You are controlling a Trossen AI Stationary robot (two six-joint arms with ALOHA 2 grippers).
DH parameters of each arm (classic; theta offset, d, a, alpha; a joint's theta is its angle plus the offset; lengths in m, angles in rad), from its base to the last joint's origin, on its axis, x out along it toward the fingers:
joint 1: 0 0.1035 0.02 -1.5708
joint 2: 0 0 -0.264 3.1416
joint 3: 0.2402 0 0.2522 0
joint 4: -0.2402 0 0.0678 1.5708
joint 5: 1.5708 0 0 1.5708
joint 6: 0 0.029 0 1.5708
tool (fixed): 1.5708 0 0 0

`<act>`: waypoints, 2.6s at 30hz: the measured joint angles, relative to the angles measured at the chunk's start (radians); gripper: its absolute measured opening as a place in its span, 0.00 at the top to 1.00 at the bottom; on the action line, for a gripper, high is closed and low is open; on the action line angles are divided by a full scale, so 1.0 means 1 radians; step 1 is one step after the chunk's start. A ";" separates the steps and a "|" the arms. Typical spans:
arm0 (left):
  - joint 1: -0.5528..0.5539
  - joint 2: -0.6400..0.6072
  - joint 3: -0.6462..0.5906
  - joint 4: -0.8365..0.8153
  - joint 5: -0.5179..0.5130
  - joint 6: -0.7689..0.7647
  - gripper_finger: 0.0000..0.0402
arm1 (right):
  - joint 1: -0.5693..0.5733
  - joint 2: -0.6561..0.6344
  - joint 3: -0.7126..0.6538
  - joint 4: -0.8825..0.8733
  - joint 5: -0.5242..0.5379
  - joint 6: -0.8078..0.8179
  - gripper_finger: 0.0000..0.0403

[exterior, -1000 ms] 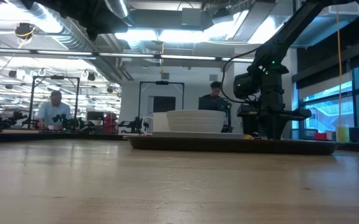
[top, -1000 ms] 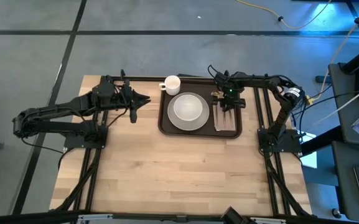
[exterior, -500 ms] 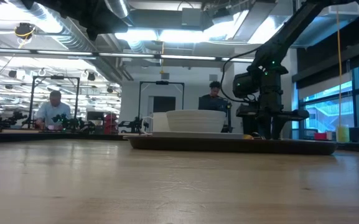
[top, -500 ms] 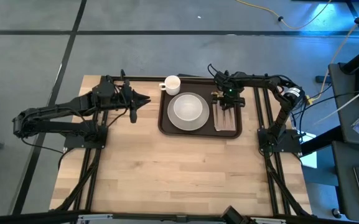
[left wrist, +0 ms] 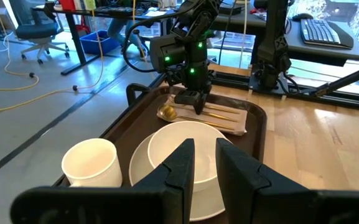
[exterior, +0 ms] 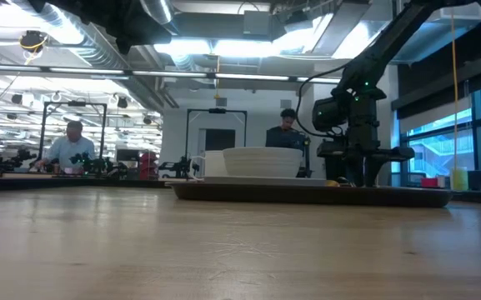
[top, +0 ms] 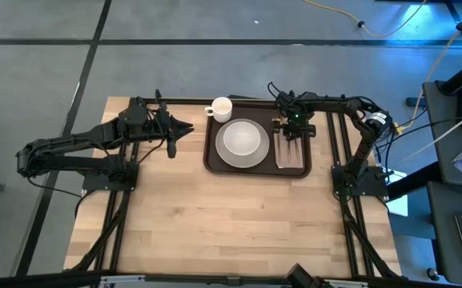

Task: Set up tray
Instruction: Put the gold table knife to the right of the gold fork on the brown napkin on the black serving tray, then return to Home Position

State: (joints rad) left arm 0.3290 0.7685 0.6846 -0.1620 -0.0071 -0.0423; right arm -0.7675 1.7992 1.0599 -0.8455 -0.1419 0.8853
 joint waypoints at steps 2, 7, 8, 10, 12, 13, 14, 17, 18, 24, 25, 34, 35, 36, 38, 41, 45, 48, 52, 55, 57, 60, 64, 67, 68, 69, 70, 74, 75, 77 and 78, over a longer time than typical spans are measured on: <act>0.000 0.000 0.000 0.000 0.000 -0.005 0.85 | 0.000 0.000 0.000 0.000 0.006 0.000 0.87; 0.000 0.000 0.000 0.000 0.000 -0.006 0.85 | -0.001 0.000 0.000 0.000 -0.010 -0.004 0.87; 0.000 0.000 0.000 0.000 0.000 -0.006 0.85 | -0.001 0.000 0.000 0.000 -0.010 -0.005 0.87; 0.000 0.000 0.000 0.000 0.000 -0.007 0.85 | -0.001 0.000 0.000 0.001 -0.010 -0.006 0.87; 0.000 0.000 0.000 0.000 0.000 -0.007 0.85 | -0.001 0.000 0.000 0.006 -0.014 -0.007 0.87; 0.000 0.000 0.000 0.000 0.000 -0.008 0.85 | -0.001 0.000 0.000 0.010 -0.016 -0.007 0.87; 0.000 0.000 0.000 0.000 0.000 -0.008 0.85 | -0.001 0.000 0.000 0.012 -0.021 -0.007 0.87; 0.000 0.000 0.000 0.000 0.000 -0.014 0.85 | -0.001 0.000 0.000 0.013 -0.022 -0.007 0.87; 0.000 0.000 0.000 0.000 0.000 -0.017 0.85 | -0.001 0.000 0.000 0.013 -0.022 -0.008 0.87; 0.000 0.000 0.000 0.000 0.000 -0.023 0.85 | -0.001 0.000 0.000 0.013 -0.024 -0.029 0.87; 0.000 0.000 0.000 0.000 0.000 -0.024 0.85 | -0.001 0.000 0.000 0.014 -0.024 -0.029 0.87; 0.000 0.000 0.000 0.000 0.000 -0.024 0.85 | -0.001 0.000 0.000 0.014 -0.025 -0.031 0.87; 0.000 0.000 0.000 0.000 0.000 -0.024 0.85 | -0.001 0.000 0.000 0.014 -0.025 -0.033 0.87; 0.000 0.000 0.000 0.000 0.000 -0.024 0.85 | -0.001 0.000 0.000 0.014 -0.026 -0.037 0.87; 0.000 0.000 0.000 0.000 0.000 -0.024 0.85 | -0.001 0.000 0.000 0.014 -0.026 -0.052 0.87; 0.000 0.000 0.000 0.000 0.000 -0.024 0.85 | -0.001 0.000 0.000 0.014 -0.029 -0.054 0.87; 0.000 0.000 0.000 0.000 0.000 -0.024 0.85 | -0.001 0.000 0.000 0.014 -0.040 -0.056 0.87; 0.000 0.000 0.000 0.000 0.000 -0.024 0.85 | -0.001 0.000 0.000 0.014 -0.044 -0.060 0.87; 0.000 0.000 0.000 0.000 0.000 -0.024 0.85 | -0.001 0.000 0.000 0.012 -0.045 -0.062 0.85; 0.000 0.000 0.000 0.000 0.000 -0.024 0.85 | -0.001 0.000 0.000 0.005 -0.045 -0.060 0.78; 0.000 0.000 0.000 0.000 0.000 -0.024 0.85 | -0.001 0.000 0.000 0.006 -0.045 -0.058 0.72; 0.000 0.000 0.000 0.000 0.000 -0.024 0.85 | -0.001 0.000 0.000 0.005 -0.045 -0.058 0.64; 0.000 0.000 0.000 0.000 0.000 -0.024 0.85 | -0.001 -0.004 0.000 0.005 -0.045 -0.068 0.58; 0.000 0.000 0.000 0.000 0.000 -0.024 0.85 | -0.001 -0.025 0.000 0.006 -0.040 -0.069 0.55; 0.000 0.000 0.000 0.000 0.000 -0.024 0.85 | -0.001 -0.036 0.000 0.006 -0.039 -0.070 0.55; 0.000 0.000 0.000 0.000 0.000 -0.024 0.85 | -0.001 -0.047 0.000 0.006 -0.038 -0.070 0.55; 0.000 0.000 0.000 0.000 0.000 -0.024 0.85 | -0.001 -0.059 0.001 0.006 -0.038 -0.070 0.55; 0.000 0.000 0.000 0.000 0.000 -0.024 0.85 | -0.001 -0.131 0.043 -0.043 -0.038 -0.085 0.55; 0.000 0.000 0.000 0.000 0.000 -0.024 0.85 | 0.000 -0.155 0.060 -0.063 -0.037 -0.096 0.55; 0.000 0.000 0.000 0.000 0.000 -0.024 0.85 | 0.018 -0.214 0.095 -0.102 -0.031 -0.129 0.55; 0.000 0.000 0.000 0.000 0.000 -0.024 0.85 | 0.034 -0.248 0.112 -0.117 -0.028 -0.141 0.55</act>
State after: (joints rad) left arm 0.3292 0.7685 0.6846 -0.1619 -0.0071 -0.0658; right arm -0.7331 1.5511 1.1724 -0.9620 -0.1703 0.7439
